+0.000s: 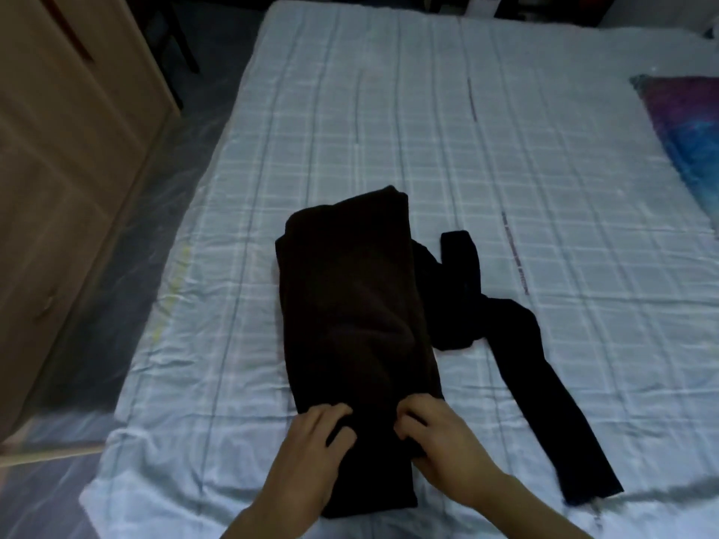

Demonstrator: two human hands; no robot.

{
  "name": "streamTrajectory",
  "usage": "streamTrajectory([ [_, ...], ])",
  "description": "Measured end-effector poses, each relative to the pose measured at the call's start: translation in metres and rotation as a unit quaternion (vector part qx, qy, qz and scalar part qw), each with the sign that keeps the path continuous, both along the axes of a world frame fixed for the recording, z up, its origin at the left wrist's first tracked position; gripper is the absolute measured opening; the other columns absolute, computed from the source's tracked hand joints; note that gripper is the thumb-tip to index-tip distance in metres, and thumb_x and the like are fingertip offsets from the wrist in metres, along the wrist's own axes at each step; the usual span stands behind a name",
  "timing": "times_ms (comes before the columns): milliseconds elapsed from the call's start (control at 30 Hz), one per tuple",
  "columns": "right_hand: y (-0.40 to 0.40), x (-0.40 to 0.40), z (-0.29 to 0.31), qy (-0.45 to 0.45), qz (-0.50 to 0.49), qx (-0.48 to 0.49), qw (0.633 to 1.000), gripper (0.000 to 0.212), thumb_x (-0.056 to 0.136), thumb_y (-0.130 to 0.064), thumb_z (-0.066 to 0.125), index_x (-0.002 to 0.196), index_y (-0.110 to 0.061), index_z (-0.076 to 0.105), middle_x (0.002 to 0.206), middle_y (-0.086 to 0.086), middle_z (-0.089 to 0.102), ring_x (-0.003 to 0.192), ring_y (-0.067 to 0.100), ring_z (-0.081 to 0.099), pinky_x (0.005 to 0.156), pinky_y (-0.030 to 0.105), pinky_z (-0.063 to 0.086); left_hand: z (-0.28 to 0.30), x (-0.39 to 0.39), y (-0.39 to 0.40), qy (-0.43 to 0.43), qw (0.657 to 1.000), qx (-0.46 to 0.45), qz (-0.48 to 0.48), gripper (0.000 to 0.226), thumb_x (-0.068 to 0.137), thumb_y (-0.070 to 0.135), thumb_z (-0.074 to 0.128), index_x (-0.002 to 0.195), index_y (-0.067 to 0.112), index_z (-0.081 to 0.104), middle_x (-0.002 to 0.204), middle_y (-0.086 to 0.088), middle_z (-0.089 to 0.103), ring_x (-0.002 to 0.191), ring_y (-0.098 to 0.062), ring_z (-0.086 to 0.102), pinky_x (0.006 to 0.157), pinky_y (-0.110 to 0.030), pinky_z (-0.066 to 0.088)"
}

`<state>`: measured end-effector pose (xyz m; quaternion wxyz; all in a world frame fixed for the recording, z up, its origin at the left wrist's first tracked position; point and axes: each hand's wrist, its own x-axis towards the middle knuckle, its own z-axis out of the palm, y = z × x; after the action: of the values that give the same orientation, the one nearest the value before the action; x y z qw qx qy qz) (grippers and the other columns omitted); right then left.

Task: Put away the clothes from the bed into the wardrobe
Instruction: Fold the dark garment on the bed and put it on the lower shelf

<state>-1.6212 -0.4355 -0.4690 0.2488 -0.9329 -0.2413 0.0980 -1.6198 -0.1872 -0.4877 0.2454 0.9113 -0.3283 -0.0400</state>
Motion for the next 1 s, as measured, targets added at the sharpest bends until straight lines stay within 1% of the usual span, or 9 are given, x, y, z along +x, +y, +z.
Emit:
streamTrajectory([
  [67, 0.002, -0.007, -0.026, 0.012, -0.014, -0.013, 1.000, 0.027, 0.066, -0.015, 0.061, 0.091, -0.025, 0.056, 0.112, -0.010, 0.051, 0.100, 0.006, 0.051, 0.082, 0.016, 0.036, -0.028, -0.003, -0.002, 0.015, 1.000, 0.004, 0.005, 0.040, 0.059, 0.013, 0.061, 0.098, 0.019, 0.060, 0.126, -0.006, 0.058, 0.108, -0.022, 0.052, 0.087, -0.028, 0.041],
  [167, 0.004, -0.008, -0.050, 0.042, -0.020, -0.053, 0.998, 0.030, 0.062, -0.032, 0.066, 0.089, -0.028, 0.055, 0.113, -0.010, 0.049, 0.097, 0.007, 0.053, 0.075, 0.017, 0.043, -0.060, -0.001, -0.002, 0.074, 0.996, 0.038, -0.016, 0.060, 0.043, 0.024, 0.078, 0.101, 0.023, 0.063, 0.128, -0.004, 0.053, 0.108, -0.019, 0.051, 0.082, -0.025, 0.049],
  [300, 0.009, 0.008, -0.047, 0.082, -0.060, -0.059, 0.993, 0.046, 0.072, -0.077, 0.057, 0.084, -0.032, 0.055, 0.100, -0.015, 0.053, 0.085, 0.002, 0.051, 0.068, 0.022, 0.049, -0.072, 0.006, 0.000, 0.050, 0.997, 0.049, -0.032, 0.036, 0.085, 0.062, 0.048, 0.107, 0.035, 0.054, 0.117, 0.008, 0.054, 0.095, -0.007, 0.060, 0.069, -0.016, 0.052],
  [400, 0.016, 0.046, -0.023, 0.083, -0.131, 0.024, 0.988, 0.030, 0.085, -0.063, 0.051, 0.086, -0.033, 0.054, 0.080, -0.017, 0.056, 0.072, 0.001, 0.056, 0.063, 0.027, 0.051, -0.039, 0.044, 0.006, 0.015, 0.997, -0.043, 0.065, 0.025, 0.082, 0.055, 0.057, 0.100, 0.038, 0.055, 0.084, 0.017, 0.059, 0.071, 0.002, 0.056, 0.056, -0.019, 0.050],
  [500, 0.022, 0.109, 0.003, -0.008, -0.195, 0.083, 0.977, 0.006, 0.089, -0.040, 0.058, 0.091, -0.034, 0.057, 0.073, -0.018, 0.055, 0.065, 0.002, 0.058, 0.058, 0.025, 0.051, -0.008, 0.116, 0.020, -0.032, 0.987, -0.083, 0.133, 0.016, 0.087, 0.038, 0.057, 0.099, 0.028, 0.060, 0.085, 0.010, 0.061, 0.077, -0.007, 0.057, 0.066, -0.026, 0.049],
  [600, 0.029, 0.178, 0.023, -0.086, -0.219, 0.080, 0.969, 0.016, 0.088, -0.024, 0.067, 0.103, -0.026, 0.062, 0.091, -0.014, 0.056, 0.082, 0.004, 0.057, 0.072, 0.022, 0.050, 0.011, 0.191, 0.032, -0.020, 0.985, -0.058, 0.158, 0.022, 0.091, 0.037, 0.053, 0.106, 0.023, 0.060, 0.098, 0.009, 0.059, 0.090, -0.009, 0.053, 0.074, -0.029, 0.050],
  [800, 0.048, 0.292, 0.043, -0.148, -0.162, -0.015, 0.975, 0.054, 0.081, -0.028, 0.075, 0.131, -0.021, 0.056, 0.133, 0.000, 0.050, 0.124, 0.016, 0.044, 0.105, 0.027, 0.035, 0.024, 0.300, 0.035, -0.008, 0.990, -0.027, 0.138, 0.056, 0.083, 0.035, 0.072, 0.132, 0.021, 0.049, 0.127, 0.005, 0.051, 0.113, -0.016, 0.046, 0.093, -0.040, 0.048],
  [933, 0.054, 0.355, 0.035, -0.075, -0.072, -0.150, 0.983, 0.088, 0.075, -0.045, 0.080, 0.149, -0.026, 0.035, 0.155, 0.005, 0.032, 0.143, 0.025, 0.029, 0.116, 0.043, 0.030, 0.020, 0.358, 0.030, 0.078, 0.988, 0.073, 0.114, 0.102, 0.072, 0.058, 0.077, 0.153, 0.026, 0.022, 0.156, 0.005, 0.026, 0.141, -0.018, 0.024, 0.115, -0.041, 0.031],
  [1000, 0.053, 0.379, 0.026, -0.012, -0.034, -0.210, 0.977, 0.101, 0.071, -0.051, 0.081, 0.153, -0.027, 0.026, 0.156, 0.004, 0.031, 0.143, 0.026, 0.029, 0.117, 0.042, 0.028, 0.017, 0.382, 0.025, 0.132, 0.979, 0.132, 0.081, 0.118, 0.064, 0.066, 0.078, 0.156, 0.028, 0.014, 0.160, 0.006, 0.021, 0.146, -0.018, 0.018, 0.118, -0.040, 0.025],
])
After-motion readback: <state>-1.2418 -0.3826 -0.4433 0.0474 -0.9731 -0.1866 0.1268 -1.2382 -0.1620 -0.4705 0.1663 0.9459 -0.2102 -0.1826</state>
